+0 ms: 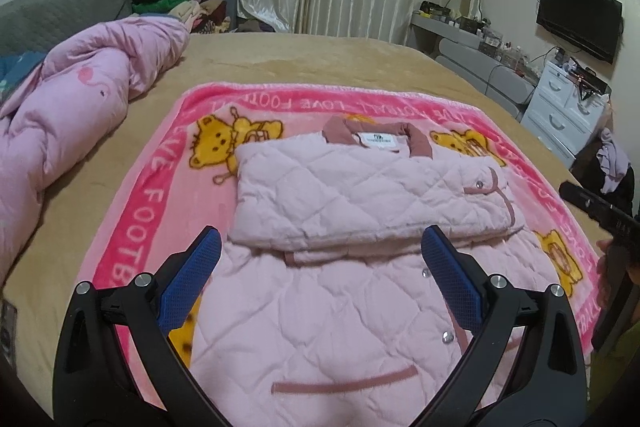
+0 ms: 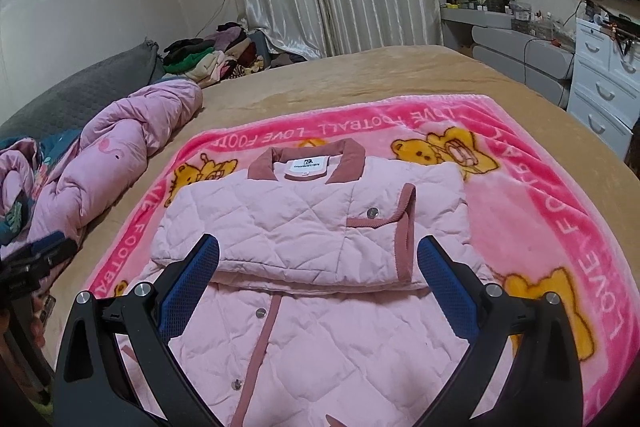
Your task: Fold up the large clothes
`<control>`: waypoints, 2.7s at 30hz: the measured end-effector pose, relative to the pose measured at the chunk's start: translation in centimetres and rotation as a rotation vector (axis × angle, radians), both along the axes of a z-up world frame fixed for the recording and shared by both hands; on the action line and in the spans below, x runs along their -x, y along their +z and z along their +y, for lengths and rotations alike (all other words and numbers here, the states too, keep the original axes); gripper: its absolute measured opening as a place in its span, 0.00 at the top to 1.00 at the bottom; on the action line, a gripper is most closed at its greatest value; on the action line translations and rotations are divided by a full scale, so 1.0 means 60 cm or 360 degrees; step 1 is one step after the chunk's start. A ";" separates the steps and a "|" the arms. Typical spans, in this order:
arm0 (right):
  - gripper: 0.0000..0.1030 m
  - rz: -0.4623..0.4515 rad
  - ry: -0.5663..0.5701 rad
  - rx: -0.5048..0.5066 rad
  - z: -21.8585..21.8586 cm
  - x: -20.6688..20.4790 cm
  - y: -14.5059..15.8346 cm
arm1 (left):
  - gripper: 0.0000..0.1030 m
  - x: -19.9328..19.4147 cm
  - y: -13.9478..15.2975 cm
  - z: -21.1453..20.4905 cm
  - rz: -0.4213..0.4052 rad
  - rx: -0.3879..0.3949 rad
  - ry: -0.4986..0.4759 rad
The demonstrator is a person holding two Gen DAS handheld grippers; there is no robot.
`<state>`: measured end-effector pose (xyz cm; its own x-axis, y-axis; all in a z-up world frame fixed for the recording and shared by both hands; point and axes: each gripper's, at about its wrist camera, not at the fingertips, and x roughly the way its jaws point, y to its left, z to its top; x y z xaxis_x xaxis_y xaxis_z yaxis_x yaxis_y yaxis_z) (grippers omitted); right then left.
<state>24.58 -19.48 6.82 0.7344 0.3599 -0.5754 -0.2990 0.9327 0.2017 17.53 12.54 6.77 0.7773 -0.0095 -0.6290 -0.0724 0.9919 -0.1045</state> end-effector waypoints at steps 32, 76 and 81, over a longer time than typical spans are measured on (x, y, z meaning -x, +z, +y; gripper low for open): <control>0.04 -0.0037 0.0033 -0.0032 -0.062 0.103 0.019 | 0.09 0.148 -0.007 -0.011 0.0055 0.0042 0.0143; 0.04 0.0130 0.0223 0.0028 -0.107 0.182 -0.045 | 0.09 0.273 -0.100 0.055 0.0295 0.0075 0.0419; 0.04 0.0143 0.0246 0.0057 -0.111 0.192 -0.053 | 0.09 0.287 -0.124 0.072 0.0341 0.0122 0.0439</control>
